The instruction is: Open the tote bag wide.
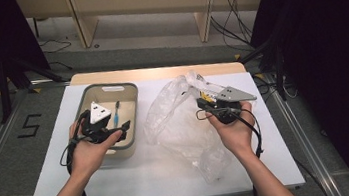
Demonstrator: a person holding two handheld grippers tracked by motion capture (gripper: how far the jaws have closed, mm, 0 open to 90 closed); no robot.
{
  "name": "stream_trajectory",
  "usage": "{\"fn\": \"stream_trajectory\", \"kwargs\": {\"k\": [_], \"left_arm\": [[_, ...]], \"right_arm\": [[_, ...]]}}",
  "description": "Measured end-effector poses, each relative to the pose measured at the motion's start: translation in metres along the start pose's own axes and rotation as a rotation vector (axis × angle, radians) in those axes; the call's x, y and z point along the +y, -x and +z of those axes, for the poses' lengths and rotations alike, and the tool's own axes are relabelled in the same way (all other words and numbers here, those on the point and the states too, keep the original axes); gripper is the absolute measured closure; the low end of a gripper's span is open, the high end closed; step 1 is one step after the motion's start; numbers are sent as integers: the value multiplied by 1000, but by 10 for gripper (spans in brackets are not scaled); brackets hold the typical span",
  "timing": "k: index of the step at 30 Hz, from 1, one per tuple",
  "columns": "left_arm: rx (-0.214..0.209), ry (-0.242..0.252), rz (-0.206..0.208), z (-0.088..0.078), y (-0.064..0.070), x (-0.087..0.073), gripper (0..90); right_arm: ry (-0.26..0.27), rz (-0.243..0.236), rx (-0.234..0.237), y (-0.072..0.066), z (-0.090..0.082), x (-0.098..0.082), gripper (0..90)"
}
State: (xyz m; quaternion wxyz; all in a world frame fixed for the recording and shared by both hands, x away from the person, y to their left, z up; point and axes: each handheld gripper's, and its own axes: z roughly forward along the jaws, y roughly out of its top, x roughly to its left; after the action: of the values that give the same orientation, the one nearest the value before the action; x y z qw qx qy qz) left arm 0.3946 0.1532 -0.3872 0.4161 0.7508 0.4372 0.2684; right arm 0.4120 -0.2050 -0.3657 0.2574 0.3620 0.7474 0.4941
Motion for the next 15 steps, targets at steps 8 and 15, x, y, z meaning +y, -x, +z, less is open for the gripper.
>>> {"fn": "stream_trajectory", "kwargs": {"k": [8,15], "left_arm": [[14,-33,-12,8,-7,-1,295],[26,-59,-32,14,-14,-3,295]], "right_arm": [[-2,0,-1,0,0,0,900],[-4,0,-2,1,0,-1,900]]}}
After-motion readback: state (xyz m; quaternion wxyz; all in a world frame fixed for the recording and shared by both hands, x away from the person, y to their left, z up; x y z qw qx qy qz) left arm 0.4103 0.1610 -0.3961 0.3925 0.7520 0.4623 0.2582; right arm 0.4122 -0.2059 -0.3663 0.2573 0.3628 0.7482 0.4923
